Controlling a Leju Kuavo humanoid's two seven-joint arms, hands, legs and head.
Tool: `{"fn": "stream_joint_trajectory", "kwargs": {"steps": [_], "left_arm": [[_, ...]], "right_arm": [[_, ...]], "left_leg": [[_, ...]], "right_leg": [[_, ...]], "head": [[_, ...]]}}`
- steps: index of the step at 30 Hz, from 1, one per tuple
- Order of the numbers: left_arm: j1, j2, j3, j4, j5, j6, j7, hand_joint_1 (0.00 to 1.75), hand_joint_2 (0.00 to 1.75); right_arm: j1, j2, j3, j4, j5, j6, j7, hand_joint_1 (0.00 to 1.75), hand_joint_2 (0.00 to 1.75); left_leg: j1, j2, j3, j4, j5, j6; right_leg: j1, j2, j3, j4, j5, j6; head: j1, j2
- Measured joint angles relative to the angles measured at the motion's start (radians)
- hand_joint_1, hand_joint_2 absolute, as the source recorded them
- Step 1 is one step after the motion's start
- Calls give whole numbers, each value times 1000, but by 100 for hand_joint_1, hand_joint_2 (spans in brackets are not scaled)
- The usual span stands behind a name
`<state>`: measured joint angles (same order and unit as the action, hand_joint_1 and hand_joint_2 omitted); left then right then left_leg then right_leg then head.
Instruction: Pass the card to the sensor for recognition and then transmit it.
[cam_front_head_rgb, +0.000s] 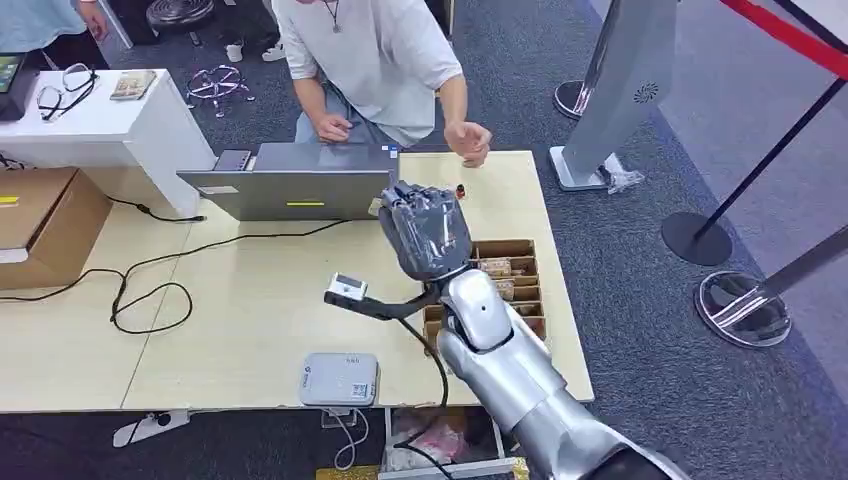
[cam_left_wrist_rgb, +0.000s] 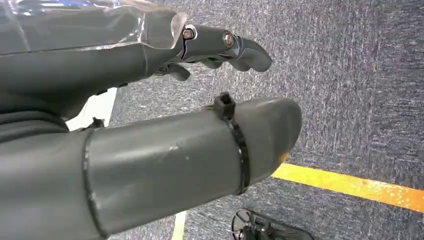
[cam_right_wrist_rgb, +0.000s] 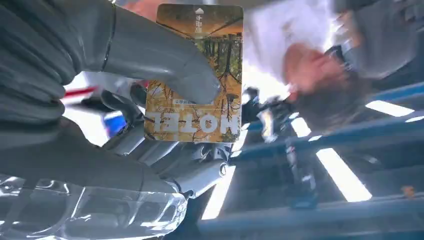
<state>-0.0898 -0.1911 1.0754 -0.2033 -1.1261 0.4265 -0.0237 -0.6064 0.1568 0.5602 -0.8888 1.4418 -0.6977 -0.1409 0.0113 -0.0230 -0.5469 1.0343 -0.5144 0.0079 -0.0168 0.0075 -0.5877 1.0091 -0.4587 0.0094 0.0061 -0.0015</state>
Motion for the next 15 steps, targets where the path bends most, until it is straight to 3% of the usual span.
{"fn": "stream_joint_trajectory", "kwargs": {"steps": [7,10,15], "left_arm": [[-2,-1,0,0,-7,-2,3,0,0],[-2,-1,-11,0,50,-1,12,0,0],[0,-1,-30,0,71,1,12,0,0]], "right_arm": [[-38,-5,-94,10,83,0,86,175,175],[-72,-10,-85,49,22,0,135,175,175],[-105,-8,-76,122,34,0,128,175,175]], "left_leg": [[0,0,0,0,0,0],[0,0,0,0,0,0],[0,0,-1,0,0,0]], "right_leg": [[0,0,0,0,0,0],[0,0,0,0,0,0],[0,0,0,0,0,0]], "head": [[0,0],[0,0],[0,0]]}}
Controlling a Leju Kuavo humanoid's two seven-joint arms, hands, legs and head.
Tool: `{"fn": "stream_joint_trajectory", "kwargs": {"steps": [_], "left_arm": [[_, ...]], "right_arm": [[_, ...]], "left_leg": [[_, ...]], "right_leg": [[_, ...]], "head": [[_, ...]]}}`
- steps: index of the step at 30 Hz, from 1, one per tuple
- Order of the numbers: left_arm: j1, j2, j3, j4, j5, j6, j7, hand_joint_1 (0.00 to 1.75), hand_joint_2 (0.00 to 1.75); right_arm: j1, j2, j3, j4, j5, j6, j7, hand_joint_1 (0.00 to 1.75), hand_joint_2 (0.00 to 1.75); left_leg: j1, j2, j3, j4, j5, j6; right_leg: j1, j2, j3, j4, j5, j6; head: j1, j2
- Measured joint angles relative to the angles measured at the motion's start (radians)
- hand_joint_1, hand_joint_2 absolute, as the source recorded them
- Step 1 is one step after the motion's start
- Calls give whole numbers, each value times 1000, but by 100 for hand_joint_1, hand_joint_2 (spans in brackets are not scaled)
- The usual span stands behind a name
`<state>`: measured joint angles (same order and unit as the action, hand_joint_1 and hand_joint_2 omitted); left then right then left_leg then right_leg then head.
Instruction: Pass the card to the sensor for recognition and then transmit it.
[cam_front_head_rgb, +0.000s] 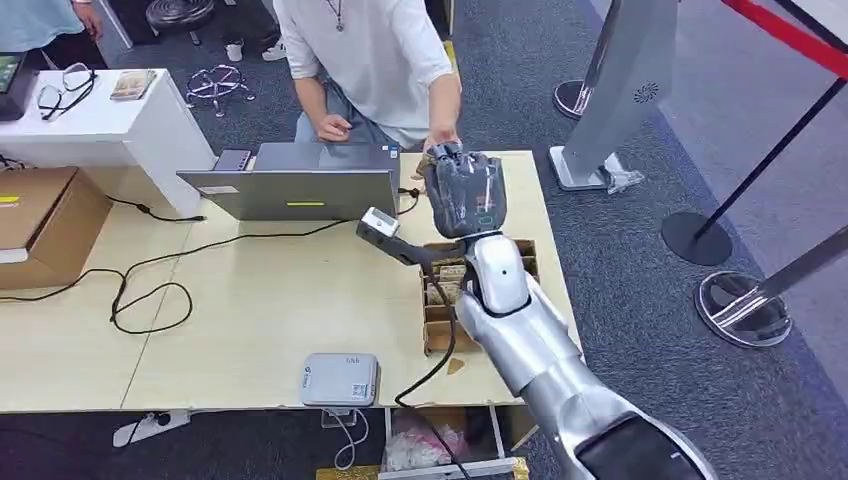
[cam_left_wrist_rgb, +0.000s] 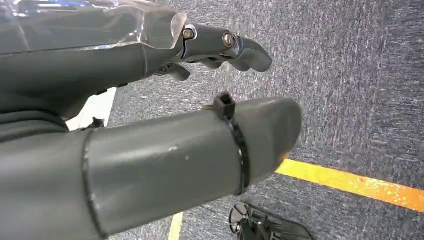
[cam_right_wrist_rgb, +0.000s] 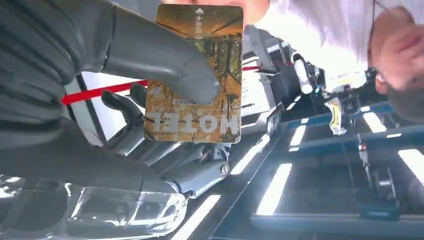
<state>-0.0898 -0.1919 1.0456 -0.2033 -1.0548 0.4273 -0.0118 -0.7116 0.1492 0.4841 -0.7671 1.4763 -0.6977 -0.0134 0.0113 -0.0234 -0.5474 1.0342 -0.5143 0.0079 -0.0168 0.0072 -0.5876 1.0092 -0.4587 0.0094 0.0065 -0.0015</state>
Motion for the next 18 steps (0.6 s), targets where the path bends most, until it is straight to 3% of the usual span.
{"fn": "stream_joint_trajectory", "kwargs": {"steps": [10,11,12,18], "left_arm": [[0,-1,-3,0,8,1,-1,0,0],[0,-1,-3,0,8,1,-1,0,0],[0,-2,-3,0,8,1,-2,0,0],[0,-2,-4,0,5,1,-2,0,0]], "right_arm": [[-26,19,8,75,17,0,-5,175,175],[-27,20,8,81,21,0,-4,79,175],[-29,21,8,86,22,0,-2,0,175],[-38,29,8,132,30,0,19,0,175]], "left_leg": [[0,0,0,0,0,0],[0,0,0,0,0,0],[0,0,0,0,0,0],[0,0,0,0,0,0]], "right_leg": [[0,0,0,0,0,0],[0,0,0,0,0,0],[0,0,0,0,0,0],[0,0,0,0,0,0]], "head": [[0,0],[0,0],[0,0],[0,0]]}}
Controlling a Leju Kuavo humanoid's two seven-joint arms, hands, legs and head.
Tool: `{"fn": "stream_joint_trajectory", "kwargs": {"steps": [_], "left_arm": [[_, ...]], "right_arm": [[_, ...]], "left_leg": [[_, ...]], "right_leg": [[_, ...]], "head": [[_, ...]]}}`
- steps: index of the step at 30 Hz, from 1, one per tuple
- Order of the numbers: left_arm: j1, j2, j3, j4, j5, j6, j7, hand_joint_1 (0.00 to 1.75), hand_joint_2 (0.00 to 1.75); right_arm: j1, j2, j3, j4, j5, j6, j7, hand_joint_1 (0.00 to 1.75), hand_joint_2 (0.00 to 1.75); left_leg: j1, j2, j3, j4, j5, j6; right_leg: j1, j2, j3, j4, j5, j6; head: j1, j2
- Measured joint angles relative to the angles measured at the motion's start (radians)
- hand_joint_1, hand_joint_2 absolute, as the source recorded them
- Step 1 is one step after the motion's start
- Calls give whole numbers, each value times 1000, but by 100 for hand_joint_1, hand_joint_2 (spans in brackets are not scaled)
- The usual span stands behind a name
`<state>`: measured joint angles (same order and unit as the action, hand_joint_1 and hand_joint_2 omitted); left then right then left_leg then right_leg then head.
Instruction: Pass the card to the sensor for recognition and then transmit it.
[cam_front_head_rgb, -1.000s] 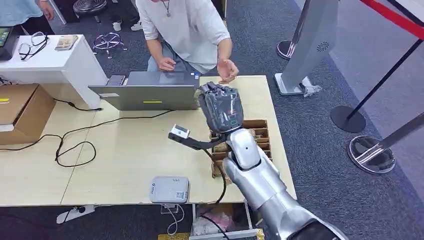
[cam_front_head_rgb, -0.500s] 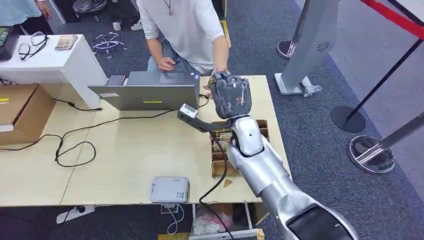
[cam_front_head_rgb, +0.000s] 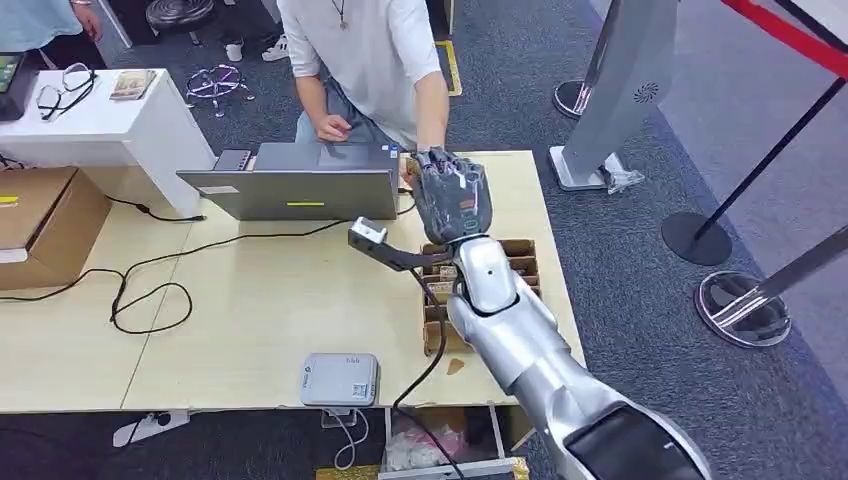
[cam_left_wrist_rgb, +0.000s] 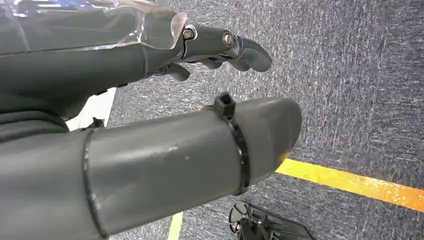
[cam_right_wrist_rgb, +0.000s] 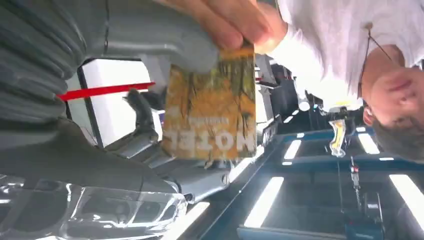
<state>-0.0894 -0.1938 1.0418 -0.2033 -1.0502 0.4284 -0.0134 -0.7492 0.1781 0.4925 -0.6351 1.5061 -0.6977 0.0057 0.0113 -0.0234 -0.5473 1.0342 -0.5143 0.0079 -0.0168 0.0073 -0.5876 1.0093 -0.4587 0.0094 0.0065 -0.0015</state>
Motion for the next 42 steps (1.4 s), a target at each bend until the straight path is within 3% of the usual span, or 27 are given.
{"fn": "stream_joint_trajectory", "kwargs": {"steps": [4,5,14,22,29,32,36,39,40,42], "left_arm": [[0,0,0,0,-2,0,0,0,0],[0,0,0,0,-2,1,0,0,0],[0,0,-24,0,-40,-5,0,0,0],[0,3,-47,0,-65,-22,1,0,0],[-1,12,-49,0,-40,-32,3,0,0],[1,15,-49,0,-13,-28,12,0,0],[3,16,-41,0,13,-17,15,0,0],[4,16,-38,0,24,-12,18,0,0],[4,16,-36,0,27,-11,18,0,0],[4,16,-29,0,34,-9,18,0,0]], "right_arm": [[-1,2,0,17,-6,0,-6,0,175],[-1,2,0,19,-6,0,-6,0,0],[45,-11,-19,-40,-22,0,-20,0,0],[168,-63,-108,-219,-164,0,-190,0,0],[175,-79,-123,-233,-366,11,-334,0,0],[167,-79,-107,-230,-404,69,-351,0,0],[172,-85,-49,-260,-420,199,-308,0,0],[179,-99,-4,-282,-426,233,-293,0,0],[182,-104,8,-287,-429,242,-288,0,175],[186,-112,29,-291,-436,251,-282,0,175]], "left_leg": [[0,0,0,0,0,0],[0,0,0,0,0,0],[0,0,0,0,0,0],[0,1,0,0,0,0],[0,1,0,0,0,0],[0,1,0,0,0,0],[0,0,0,0,0,0],[0,0,0,0,0,0],[0,0,0,0,0,0],[0,0,0,0,0,0]], "right_leg": [[0,0,0,0,0,0],[0,0,0,0,0,0],[0,0,0,0,0,0],[0,1,-1,0,0,0],[0,1,0,0,0,0],[0,1,0,0,0,0],[0,0,-1,0,0,0],[0,0,0,0,0,0],[0,0,-1,0,0,0],[0,0,-1,0,0,0]], "head": [[0,0],[0,0],[0,0],[0,0],[0,0],[0,0],[0,0],[0,0],[0,0],[0,0]]}}
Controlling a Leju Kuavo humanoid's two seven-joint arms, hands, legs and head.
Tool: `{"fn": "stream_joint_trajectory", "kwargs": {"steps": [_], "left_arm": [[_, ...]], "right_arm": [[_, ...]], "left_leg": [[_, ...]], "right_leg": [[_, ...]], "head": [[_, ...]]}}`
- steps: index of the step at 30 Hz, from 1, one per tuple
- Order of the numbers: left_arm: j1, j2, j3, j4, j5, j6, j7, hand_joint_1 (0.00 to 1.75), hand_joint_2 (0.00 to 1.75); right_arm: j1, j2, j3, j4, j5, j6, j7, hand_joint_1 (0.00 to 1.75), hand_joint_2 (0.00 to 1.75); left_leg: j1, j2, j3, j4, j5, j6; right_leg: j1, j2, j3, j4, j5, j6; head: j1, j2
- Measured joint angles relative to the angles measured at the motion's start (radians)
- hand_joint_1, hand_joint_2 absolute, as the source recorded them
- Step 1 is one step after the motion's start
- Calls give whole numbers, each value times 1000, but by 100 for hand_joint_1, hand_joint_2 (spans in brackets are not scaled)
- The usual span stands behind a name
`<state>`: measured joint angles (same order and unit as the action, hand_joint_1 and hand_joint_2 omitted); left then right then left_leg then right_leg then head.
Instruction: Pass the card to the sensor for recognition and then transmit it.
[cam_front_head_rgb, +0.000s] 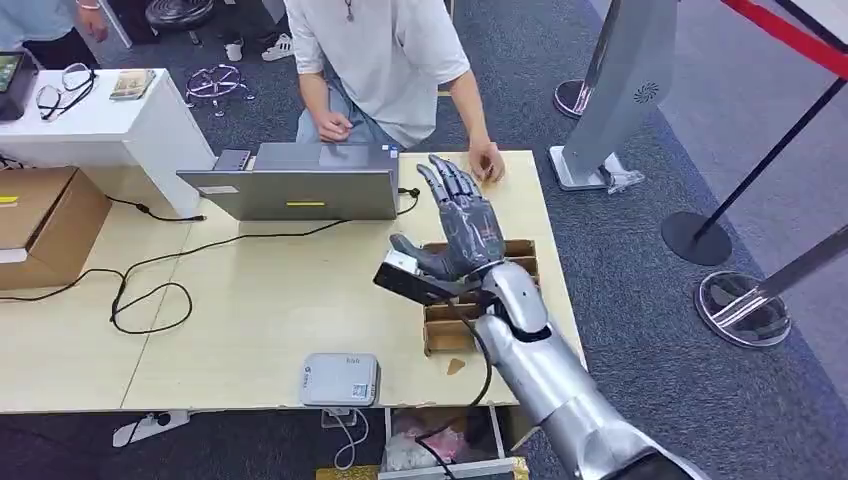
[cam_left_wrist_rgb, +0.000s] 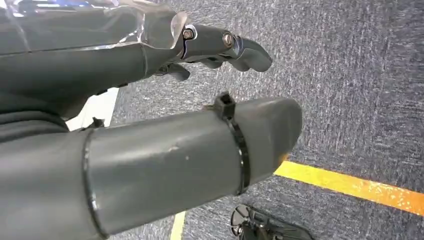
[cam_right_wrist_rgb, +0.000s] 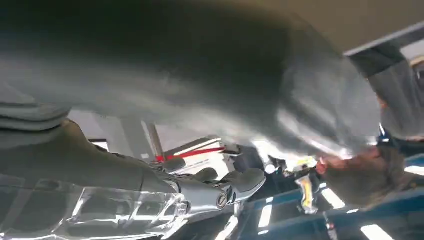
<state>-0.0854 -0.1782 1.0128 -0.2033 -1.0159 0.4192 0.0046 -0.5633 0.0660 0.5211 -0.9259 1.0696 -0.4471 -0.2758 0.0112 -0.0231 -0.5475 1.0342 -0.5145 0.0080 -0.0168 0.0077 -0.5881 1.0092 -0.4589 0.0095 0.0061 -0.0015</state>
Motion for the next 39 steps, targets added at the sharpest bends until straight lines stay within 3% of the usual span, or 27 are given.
{"fn": "stream_joint_trajectory", "kwargs": {"steps": [14,27,39], "left_arm": [[7,-6,31,0,15,24,0,0,0],[9,-4,38,0,17,-6,4,0,0],[9,-12,38,0,9,16,-15,0,0]], "right_arm": [[77,-82,48,-110,-20,-6,31,0,175],[178,-185,52,-258,-6,-2,61,0,175],[262,-280,55,-374,-85,252,76,0,175]], "left_leg": [[0,0,0,0,0,0],[0,0,0,0,0,0],[0,0,0,0,-1,0]], "right_leg": [[0,0,0,0,0,0],[0,0,0,0,0,0],[0,-1,0,0,0,0]], "head": [[0,0],[0,0],[0,0]]}}
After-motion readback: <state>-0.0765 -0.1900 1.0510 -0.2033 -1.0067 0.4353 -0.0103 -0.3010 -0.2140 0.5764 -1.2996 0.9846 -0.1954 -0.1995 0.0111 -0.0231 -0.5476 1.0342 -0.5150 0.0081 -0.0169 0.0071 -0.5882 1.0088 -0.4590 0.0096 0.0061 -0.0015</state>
